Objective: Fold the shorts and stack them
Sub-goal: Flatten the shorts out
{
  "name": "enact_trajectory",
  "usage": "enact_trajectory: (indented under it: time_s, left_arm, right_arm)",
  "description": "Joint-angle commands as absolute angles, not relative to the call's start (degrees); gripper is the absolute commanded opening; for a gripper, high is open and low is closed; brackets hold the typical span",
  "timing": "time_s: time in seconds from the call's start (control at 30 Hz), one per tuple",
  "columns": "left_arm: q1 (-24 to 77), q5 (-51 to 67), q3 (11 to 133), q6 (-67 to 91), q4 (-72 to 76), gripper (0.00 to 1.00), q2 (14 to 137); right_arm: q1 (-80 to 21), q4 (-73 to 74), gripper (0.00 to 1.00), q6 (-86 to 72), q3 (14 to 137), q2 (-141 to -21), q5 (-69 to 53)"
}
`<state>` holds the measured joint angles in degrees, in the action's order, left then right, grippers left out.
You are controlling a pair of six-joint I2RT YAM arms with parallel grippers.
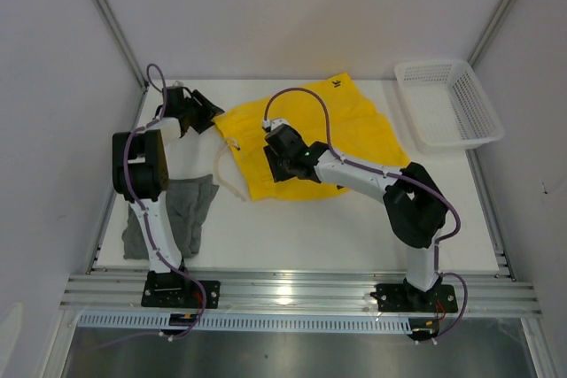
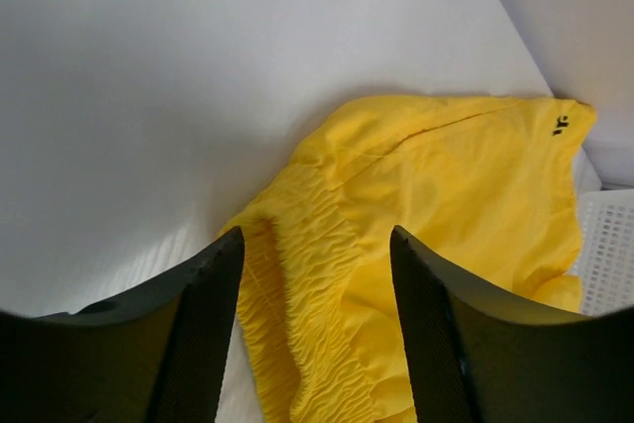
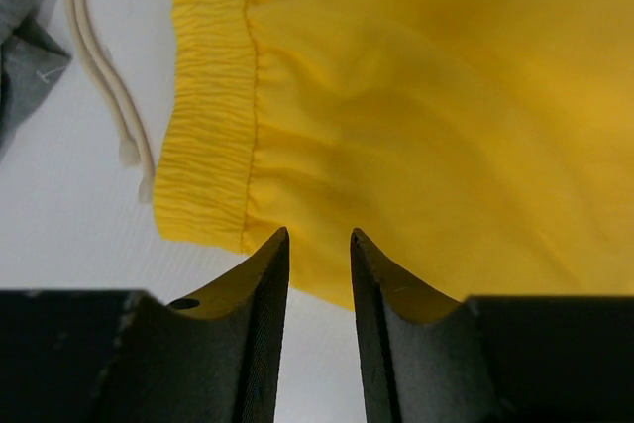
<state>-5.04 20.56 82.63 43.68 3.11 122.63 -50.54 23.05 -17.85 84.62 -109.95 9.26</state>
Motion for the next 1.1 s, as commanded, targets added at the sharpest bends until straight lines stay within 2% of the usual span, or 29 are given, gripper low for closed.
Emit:
enact_trajectory:
  time_s: [0.0,0.27,0.43,0.57,0.83,0.9,1.07]
  left_arm:
    - [-6.33,17.06,85.17,41.05,-2.87,0.65,118.39]
    - [-7.47,15.38,78.07,41.57,-5.1,0.66,110.22]
    - [-5.28,15.91,72.08,41.93,-3.25,0.66,102.67]
    - [-1.94,15.47,67.68,42.18,-4.39,0.65,97.66]
    - [4.92,12.4,58.29,40.43,-8.96,0.65,85.09]
    - [5.18,12.13,55.57,40.25,-9.75,0.65,80.52]
    - [5.1,8.97,47.22,40.51,-12.74,0.65,70.33]
  right_arm:
    - [-47.64,19.16,0.33,-16.79,85.52,-112.58,4.92]
    - [-39.56,17.93,0.3,-17.49,79.82,-111.19,4.05]
    - [-39.11,17.58,0.28,-17.23,77.08,-111.36,3.6]
    - [-41.74,15.3,0.27,-19.24,73.84,-111.88,4.57]
    - [-55.35,13.89,0.27,-25.4,70.66,-110.31,9.23]
    - [-55.99,15.03,0.28,-25.84,72.15,-109.34,8.36]
    - [-50.03,14.59,0.5,-29.79,67.35,-97.6,3.87]
